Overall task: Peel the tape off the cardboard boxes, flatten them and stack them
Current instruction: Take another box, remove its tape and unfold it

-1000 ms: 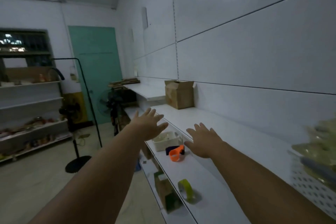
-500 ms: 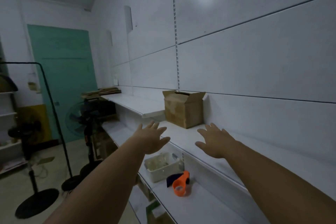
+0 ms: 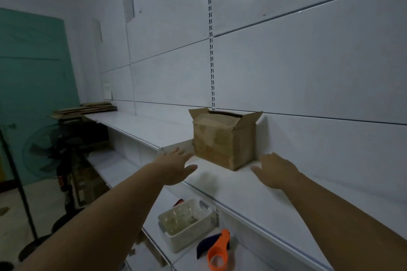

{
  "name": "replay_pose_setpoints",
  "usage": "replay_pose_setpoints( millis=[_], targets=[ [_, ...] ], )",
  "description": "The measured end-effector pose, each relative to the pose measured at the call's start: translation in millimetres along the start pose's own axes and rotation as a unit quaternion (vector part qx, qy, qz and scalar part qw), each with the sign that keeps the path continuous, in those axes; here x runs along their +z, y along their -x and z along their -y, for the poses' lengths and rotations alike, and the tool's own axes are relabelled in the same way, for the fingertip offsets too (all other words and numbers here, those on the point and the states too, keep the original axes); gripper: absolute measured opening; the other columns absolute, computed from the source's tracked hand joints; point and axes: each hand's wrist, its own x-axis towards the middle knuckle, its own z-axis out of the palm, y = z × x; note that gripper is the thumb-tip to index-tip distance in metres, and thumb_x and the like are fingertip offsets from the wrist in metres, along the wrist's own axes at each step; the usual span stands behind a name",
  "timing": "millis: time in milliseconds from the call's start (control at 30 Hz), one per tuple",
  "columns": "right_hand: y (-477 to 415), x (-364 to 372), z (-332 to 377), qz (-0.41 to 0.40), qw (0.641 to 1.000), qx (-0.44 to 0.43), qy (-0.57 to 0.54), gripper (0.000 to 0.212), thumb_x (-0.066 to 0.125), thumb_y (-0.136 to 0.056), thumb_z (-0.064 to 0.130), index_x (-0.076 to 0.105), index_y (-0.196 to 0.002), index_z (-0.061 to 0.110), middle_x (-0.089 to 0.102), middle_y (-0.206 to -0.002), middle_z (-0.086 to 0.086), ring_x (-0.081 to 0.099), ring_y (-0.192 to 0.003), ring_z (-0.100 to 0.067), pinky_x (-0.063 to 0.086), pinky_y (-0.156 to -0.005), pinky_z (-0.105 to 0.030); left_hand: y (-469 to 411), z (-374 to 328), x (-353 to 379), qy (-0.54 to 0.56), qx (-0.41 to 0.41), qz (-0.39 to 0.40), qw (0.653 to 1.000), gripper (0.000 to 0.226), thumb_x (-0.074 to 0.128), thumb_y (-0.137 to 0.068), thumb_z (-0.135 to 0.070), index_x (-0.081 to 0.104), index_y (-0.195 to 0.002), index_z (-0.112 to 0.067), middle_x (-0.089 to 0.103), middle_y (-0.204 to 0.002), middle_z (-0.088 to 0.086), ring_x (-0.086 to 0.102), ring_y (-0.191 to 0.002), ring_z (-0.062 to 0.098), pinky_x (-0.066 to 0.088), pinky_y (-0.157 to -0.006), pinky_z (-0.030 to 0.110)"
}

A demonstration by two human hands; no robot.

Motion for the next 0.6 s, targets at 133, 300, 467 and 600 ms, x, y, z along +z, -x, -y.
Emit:
replay_pose_setpoints(
  millis=[133,300,467,600],
  targets=[
    [-49.2,12.4,5.7,-0.142,0.986,0.067,-0.058,0.047,0.030,-0.097,0.047,0.050,-0.114,0.008,0.061,-0.113,-0.014,0.059,-0.100,-0.030,0.046,-0.078,-0.036,-28.5,22.2,-3.6,0.040,0.004,0.013,0.999,0.060,0.039,-0.096,-0.046,0.019,-0.148,-0.024,0.025,-0.156,0.005,0.022,-0.143,0.024,0.022,-0.115,0.041],
    [-92.6,15.8,31.4,-0.396,0.912,0.005,-0.103,0.052,0.037,-0.091,0.046,0.052,-0.117,0.003,0.056,-0.122,-0.020,0.055,-0.107,-0.037,0.046,-0.081,-0.043,-84.4,58.3,1.5,0.127,0.002,-0.023,0.992,0.049,0.050,-0.095,-0.029,0.037,-0.141,-0.018,0.051,-0.139,0.004,0.050,-0.122,0.020,0.040,-0.099,0.028],
    [-124.3,-6.5,54.4,-0.436,0.895,-0.091,-0.019,0.056,0.042,-0.084,0.049,0.048,-0.125,0.012,0.037,-0.146,-0.012,0.032,-0.134,-0.027,0.028,-0.108,-0.055,-162.7,73.0,14.1,0.225,-0.043,-0.193,0.954,0.046,0.049,-0.094,-0.025,0.044,-0.138,-0.014,0.052,-0.139,0.005,0.049,-0.125,0.022,0.038,-0.105,0.034],
    [-136.9,1.1,60.5,-0.330,0.942,0.002,-0.057,0.063,0.060,-0.077,0.058,0.052,-0.125,0.017,0.019,-0.154,-0.007,0.017,-0.142,-0.027,0.025,-0.113,-0.050,-208.6,86.9,27.1,0.286,-0.038,-0.116,0.950,0.047,0.050,-0.091,-0.024,0.044,-0.134,-0.006,0.052,-0.136,0.011,0.049,-0.124,0.028,0.040,-0.098,0.034]
  ],
)
